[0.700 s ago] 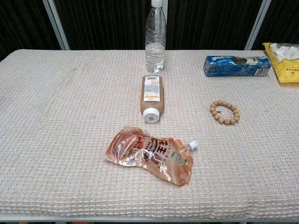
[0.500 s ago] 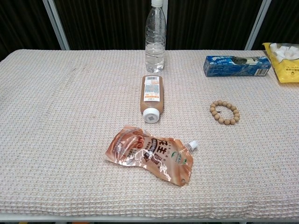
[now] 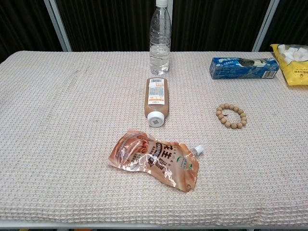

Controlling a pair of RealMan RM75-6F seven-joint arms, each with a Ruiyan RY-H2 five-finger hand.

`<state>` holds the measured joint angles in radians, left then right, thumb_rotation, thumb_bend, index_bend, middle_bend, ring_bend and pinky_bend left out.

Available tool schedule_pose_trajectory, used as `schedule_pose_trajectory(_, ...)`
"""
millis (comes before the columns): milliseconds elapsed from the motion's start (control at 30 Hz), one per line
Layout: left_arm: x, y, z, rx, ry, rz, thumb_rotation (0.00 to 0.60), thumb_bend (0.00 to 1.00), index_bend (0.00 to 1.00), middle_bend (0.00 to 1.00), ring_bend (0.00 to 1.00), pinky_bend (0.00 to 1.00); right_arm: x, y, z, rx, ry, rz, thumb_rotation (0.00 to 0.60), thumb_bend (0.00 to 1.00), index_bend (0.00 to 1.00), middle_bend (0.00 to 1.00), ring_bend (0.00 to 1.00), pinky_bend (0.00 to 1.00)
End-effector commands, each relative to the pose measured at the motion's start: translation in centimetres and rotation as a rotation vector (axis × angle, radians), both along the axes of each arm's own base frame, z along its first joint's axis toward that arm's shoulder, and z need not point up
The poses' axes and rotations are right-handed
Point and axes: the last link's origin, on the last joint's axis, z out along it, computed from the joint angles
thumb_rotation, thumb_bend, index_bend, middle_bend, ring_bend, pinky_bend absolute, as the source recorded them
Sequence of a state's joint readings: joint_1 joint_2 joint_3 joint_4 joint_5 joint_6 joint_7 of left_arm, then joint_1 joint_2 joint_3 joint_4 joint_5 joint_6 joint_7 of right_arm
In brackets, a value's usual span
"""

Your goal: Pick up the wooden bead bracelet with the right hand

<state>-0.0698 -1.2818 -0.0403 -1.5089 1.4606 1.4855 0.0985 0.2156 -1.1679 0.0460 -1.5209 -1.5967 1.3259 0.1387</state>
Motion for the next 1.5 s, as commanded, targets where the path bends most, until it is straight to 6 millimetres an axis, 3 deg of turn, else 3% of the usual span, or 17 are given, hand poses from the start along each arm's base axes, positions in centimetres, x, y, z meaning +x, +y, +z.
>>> schedule_pose_trajectory(33,-0.1,0.0,0.0,-0.002,0.000,0.003,0.600,0.00,0.13,0.06,0.00,0.00,2.3,-3.7,-3.9,0.109,0.079,0.078,0.599,0.19,0.23,0.32,0.00,0.00)
schedule_pose_trajectory(233,-0.4,0.0,0.1,-0.004,-0.005,0.020,0.600,0.00,0.13,0.06,0.00,0.00,4.4,-7.7,-9.2,0.176,0.202,0.164,0.600,0.19,0.33,0.33,0.00,0.00)
schedule_pose_trajectory(433,-1.0,-0.1,0.1,-0.004,-0.009,0.037,0.600,0.00,0.13,0.06,0.00,0.00,5.2,-9.5,-12.7,0.198,0.307,0.226,0.600,0.19,0.36,0.35,0.00,0.00)
schedule_pose_trajectory(833,-1.6,-0.1,-0.2,-0.014,-0.023,0.047,0.600,0.00,0.13,0.06,0.00,0.00,4.0,-9.2,-16.0,0.148,0.414,0.313,0.600,0.19,0.38,0.37,0.00,0.00)
schedule_pose_trajectory(1200,-2.0,-0.1,-0.3,-0.014,-0.033,0.051,0.600,0.00,0.13,0.06,0.00,0.00,3.5,-9.2,-17.6,0.152,0.401,0.349,0.600,0.21,0.44,0.38,0.00,0.00)
schedule_pose_trajectory(1267,-2.1,-0.1,-0.3,-0.015,-0.037,0.055,0.600,0.00,0.13,0.06,0.00,0.00,3.4,-9.0,-17.8,0.156,0.404,0.358,0.600,0.24,0.46,0.38,0.00,0.00)
schedule_pose_trajectory(1500,-2.3,-0.2,-0.3,-0.016,-0.043,0.057,0.600,0.00,0.13,0.06,0.00,0.00,2.7,-9.0,-17.6,0.131,0.376,0.358,0.600,0.57,0.65,0.45,0.11,0.00)
